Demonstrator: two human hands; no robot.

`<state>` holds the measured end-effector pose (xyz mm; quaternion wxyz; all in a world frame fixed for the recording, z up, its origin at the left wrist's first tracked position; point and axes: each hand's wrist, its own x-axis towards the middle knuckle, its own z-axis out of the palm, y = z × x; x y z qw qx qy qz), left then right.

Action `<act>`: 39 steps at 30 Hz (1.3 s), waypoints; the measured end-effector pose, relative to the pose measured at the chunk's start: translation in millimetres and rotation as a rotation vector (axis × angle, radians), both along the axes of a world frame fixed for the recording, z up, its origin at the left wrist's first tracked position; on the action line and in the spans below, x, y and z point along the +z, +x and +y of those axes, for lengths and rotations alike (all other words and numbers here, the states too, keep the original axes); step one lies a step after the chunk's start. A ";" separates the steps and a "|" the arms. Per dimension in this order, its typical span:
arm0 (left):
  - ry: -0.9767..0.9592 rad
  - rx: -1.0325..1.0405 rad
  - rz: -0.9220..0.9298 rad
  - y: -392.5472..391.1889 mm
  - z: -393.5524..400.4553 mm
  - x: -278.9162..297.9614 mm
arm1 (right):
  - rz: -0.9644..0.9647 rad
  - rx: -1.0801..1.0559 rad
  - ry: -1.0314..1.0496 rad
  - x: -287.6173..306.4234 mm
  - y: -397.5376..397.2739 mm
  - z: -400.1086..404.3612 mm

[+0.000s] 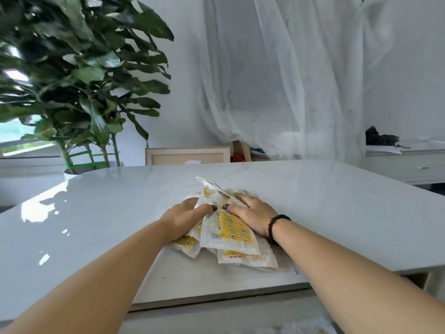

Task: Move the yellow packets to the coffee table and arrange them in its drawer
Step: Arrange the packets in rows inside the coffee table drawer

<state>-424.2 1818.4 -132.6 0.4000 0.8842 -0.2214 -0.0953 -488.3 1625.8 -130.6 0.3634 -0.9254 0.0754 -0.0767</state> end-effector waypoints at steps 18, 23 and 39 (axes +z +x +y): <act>-0.282 -0.022 -0.427 -102.0 23.1 6.2 | -0.039 -0.257 0.069 -1.6 -32.0 26.9; 0.361 -0.183 -0.593 -125.9 7.1 -9.9 | -0.160 -0.305 0.267 -4.4 -32.1 20.7; 0.351 -0.017 -0.507 -100.9 5.4 -10.7 | -0.596 -0.398 0.599 24.1 -49.6 -23.6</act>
